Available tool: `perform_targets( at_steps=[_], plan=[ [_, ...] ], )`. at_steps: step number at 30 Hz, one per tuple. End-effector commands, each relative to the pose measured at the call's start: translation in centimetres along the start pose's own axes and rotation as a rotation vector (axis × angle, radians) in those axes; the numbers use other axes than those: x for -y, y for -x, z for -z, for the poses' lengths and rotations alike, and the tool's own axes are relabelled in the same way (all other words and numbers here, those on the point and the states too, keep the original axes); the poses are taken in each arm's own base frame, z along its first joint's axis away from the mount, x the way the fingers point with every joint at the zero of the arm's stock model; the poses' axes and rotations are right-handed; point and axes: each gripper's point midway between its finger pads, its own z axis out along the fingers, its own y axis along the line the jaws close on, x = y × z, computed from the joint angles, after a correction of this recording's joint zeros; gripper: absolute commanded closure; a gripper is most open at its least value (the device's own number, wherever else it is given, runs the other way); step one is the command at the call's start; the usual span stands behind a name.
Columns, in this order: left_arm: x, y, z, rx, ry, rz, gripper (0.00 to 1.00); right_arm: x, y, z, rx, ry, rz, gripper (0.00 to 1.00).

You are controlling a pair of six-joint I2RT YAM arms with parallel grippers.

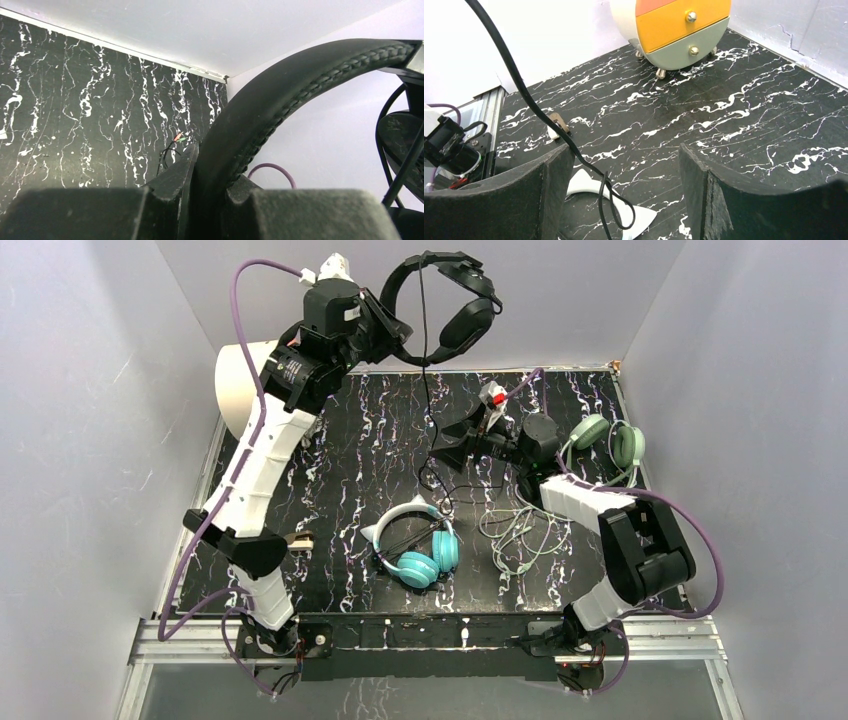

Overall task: Wrap the headphones
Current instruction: Wrap the headphones cable around the headphones.

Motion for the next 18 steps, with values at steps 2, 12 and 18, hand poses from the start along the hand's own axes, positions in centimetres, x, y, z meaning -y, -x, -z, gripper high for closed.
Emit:
perform_targets(
  at_steps=[2,12,18],
  plan=[
    [3.4,2.8,3.4,0.06,-0.135,0.051,1.0,-1.7,3.2,-1.2,0.117,0.102,0.059,0.17],
    [4.0,2.6,3.7,0.041,-0.168,0.068,1.0,-2.1,2.7,-2.6,0.15,0.085,0.023,0.2],
    [4.4,3.1,5.2,0.049,-0.186,0.06,1.0,-0.5,2.3,-1.3,0.183,-0.037,-0.024,0.74]
  ],
)
